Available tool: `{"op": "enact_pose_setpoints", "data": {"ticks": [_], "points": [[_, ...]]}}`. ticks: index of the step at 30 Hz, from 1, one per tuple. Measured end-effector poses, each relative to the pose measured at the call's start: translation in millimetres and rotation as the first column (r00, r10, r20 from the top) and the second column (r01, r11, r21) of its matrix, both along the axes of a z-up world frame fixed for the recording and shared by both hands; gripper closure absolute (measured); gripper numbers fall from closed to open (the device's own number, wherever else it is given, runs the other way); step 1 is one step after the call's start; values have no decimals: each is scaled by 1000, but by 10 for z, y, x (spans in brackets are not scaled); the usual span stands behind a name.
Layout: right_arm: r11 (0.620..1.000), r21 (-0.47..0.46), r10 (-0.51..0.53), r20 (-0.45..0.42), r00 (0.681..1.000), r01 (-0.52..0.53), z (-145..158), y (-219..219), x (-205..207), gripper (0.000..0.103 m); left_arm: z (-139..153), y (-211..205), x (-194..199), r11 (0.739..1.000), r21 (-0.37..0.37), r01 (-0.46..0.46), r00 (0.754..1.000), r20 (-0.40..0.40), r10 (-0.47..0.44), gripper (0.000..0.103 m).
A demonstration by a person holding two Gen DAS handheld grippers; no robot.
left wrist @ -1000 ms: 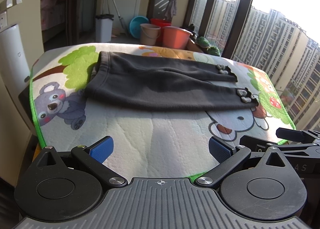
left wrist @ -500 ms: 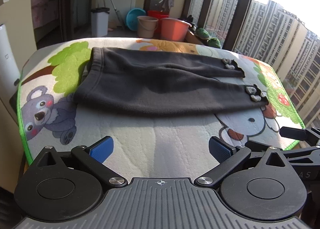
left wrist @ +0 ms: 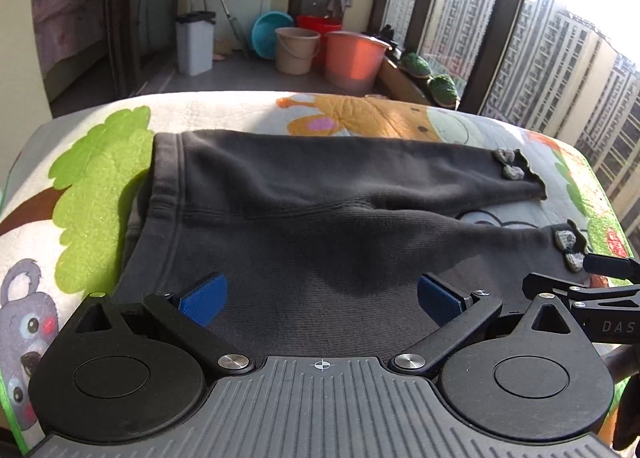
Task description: Fold clothes
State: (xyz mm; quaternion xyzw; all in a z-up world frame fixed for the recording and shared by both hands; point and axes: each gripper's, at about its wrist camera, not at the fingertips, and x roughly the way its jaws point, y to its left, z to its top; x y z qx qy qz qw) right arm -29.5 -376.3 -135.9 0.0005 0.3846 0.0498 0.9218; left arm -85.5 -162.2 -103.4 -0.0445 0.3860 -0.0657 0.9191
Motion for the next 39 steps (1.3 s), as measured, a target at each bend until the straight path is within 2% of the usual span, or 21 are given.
{"op": "enact_pose_setpoints", "data": {"ticks": [3, 7, 10, 13, 17, 22, 24, 25, 26, 28, 32, 35, 36, 39], "points": [[1000, 4, -5, 37, 999, 4, -63, 13, 227, 0, -72, -10, 211, 1000, -3, -1, 998, 60, 1, 0], [999, -20, -38, 71, 997, 39, -223, 37, 458, 0, -298, 18, 502, 999, 9, -33, 998, 61, 32, 0], [998, -22, -65, 33, 997, 65, -362, 16, 571, 0, -365, 7, 505, 1000, 23, -17, 994, 109, 14, 0], [998, 0, -65, 31, 997, 65, -384, -40, 585, 0, -391, 21, 486, 1000, 16, -14, 992, 123, 12, 0], [999, -20, -29, 5, 1000, 29, -379, -45, 633, 0, -393, 62, 478, 1000, -4, 0, 993, 119, 1, 0], [996, 7, 87, -44, 995, -87, -325, -155, 709, 0, -394, 94, 486, 1000, -21, 11, 993, 117, -8, 0], [988, 100, 120, -32, 992, -117, -221, -294, 723, 0, -397, 110, 512, 999, -31, 13, 993, 117, -9, 0], [982, 154, 113, 8, 994, -113, -124, -390, 720, 0, -397, 113, 511, 999, -32, 14, 993, 117, -10, 0], [985, 158, 61, 81, 995, -74, -27, -475, 721, 0, -397, 116, 510, 999, -33, 15, 993, 116, -11, 0], [985, 172, -43, 222, 974, 4, 168, -644, 724, 0, -396, 120, 514, 999, -35, 16, 993, 114, -12, 0], [987, 111, -146, 278, 949, 119, 206, -900, 1051, 2, -396, 118, 518, 999, -33, 21, 993, 115, -17, 0], [969, 191, -190, 160, 969, 158, 5, -1092, 1401, 32, -390, 147, 509, 998, -46, 30, 993, 119, -24, 0], [960, 222, -202, 123, 972, 171, -82, -1144, 1501, 32, -380, 164, 507, 998, -53, 36, 993, 117, -29, 0], [960, 203, -215, 99, 972, 191, -320, -1137, 1622, 31, -275, 261, 479, 994, -91, 62, 993, 102, -52, 0]]}}
